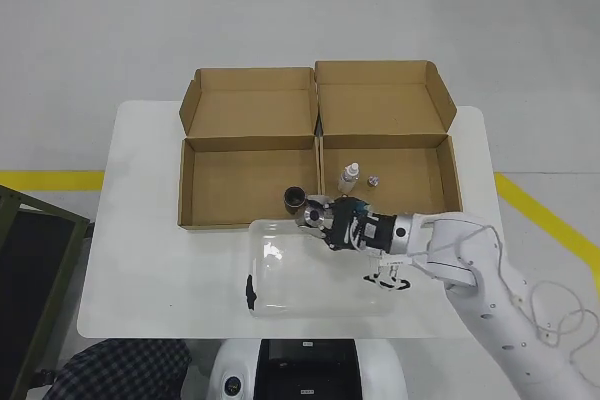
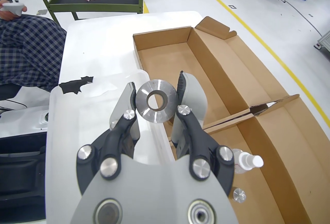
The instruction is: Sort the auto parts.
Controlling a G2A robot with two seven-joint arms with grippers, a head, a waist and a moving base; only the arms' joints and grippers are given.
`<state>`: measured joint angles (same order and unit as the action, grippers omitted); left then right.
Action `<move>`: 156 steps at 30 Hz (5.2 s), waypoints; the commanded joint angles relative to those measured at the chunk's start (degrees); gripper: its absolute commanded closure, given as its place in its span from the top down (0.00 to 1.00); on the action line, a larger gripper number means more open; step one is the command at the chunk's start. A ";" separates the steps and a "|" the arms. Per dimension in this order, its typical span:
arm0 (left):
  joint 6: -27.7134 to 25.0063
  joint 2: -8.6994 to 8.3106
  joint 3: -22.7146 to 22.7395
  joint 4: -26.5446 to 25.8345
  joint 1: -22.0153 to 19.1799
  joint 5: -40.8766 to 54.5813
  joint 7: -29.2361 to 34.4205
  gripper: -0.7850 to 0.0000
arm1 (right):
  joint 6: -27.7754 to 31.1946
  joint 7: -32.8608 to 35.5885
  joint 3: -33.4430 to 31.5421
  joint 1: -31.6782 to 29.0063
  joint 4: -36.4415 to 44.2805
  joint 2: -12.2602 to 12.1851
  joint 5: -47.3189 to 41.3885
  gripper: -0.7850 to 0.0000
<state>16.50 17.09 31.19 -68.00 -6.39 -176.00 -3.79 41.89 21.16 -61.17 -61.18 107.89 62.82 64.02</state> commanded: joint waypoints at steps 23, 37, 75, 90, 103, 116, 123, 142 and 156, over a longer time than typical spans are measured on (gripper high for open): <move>0.00 0.00 0.00 0.00 0.00 0.00 0.00 1.00 | -15.42 5.90 16.42 18.27 -16.58 6.80 -0.24 0.00; 0.00 0.00 0.00 0.00 0.00 0.00 0.00 1.00 | -21.00 8.02 19.37 24.05 -27.98 10.11 -1.10 0.00; 0.00 0.00 0.00 0.00 0.00 0.00 0.00 1.00 | -25.91 15.44 23.82 30.10 -41.05 16.98 -0.70 0.26; 0.00 0.00 0.00 0.00 0.00 0.00 0.00 1.00 | -24.47 15.83 22.26 29.88 -41.53 17.91 -0.20 0.39; 0.00 0.00 0.00 0.00 0.00 0.00 0.00 1.00 | -21.20 15.59 15.44 23.26 -26.49 15.32 3.71 0.43; 0.00 0.00 0.00 0.00 0.00 0.00 0.00 1.00 | -13.54 4.33 2.23 5.14 -4.09 10.38 12.75 0.46; 0.00 0.00 0.00 0.00 0.00 0.00 0.00 1.00 | -15.54 -6.19 -7.20 -7.51 3.68 8.09 21.00 0.47; 0.00 0.00 0.00 0.00 0.00 0.00 0.00 1.00 | -21.12 -26.63 -26.40 -28.23 4.84 5.73 21.14 1.00; 0.00 0.00 0.00 0.00 0.00 0.00 0.00 1.00 | -25.15 -37.18 -33.88 -37.09 1.67 5.37 20.16 1.00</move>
<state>16.50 17.09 31.19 -68.00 -6.39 -176.00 -3.79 16.66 -15.50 -94.74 -97.86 109.85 68.21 84.20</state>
